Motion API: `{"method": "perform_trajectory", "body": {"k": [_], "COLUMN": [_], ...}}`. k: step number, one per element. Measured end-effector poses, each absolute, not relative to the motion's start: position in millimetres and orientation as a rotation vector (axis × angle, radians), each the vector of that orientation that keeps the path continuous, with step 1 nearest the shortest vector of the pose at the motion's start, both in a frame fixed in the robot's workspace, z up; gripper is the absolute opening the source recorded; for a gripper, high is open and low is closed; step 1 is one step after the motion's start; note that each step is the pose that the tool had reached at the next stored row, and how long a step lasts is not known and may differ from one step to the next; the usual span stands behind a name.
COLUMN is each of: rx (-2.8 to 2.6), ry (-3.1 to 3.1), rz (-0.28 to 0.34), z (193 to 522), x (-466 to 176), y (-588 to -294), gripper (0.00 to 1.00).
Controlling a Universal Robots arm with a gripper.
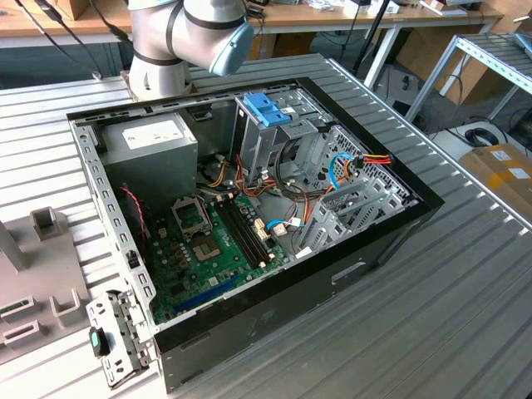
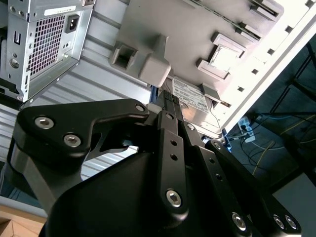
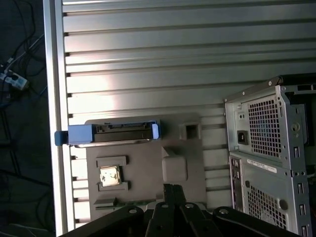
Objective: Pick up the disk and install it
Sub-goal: 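Reach for the disk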
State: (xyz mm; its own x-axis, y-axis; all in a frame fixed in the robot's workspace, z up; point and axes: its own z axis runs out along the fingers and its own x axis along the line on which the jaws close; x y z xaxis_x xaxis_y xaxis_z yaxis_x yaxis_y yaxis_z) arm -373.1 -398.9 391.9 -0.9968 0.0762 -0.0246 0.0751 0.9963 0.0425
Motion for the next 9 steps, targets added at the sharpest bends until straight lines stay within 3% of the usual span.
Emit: {"method": "perform_trajectory", "body": {"k": [9], "rx": [0.118], "ry": [3.113], "rz": [0.065], "z": [391.8], "x": [-379.5], "y": [-398.9], "gripper": [0.10]}}
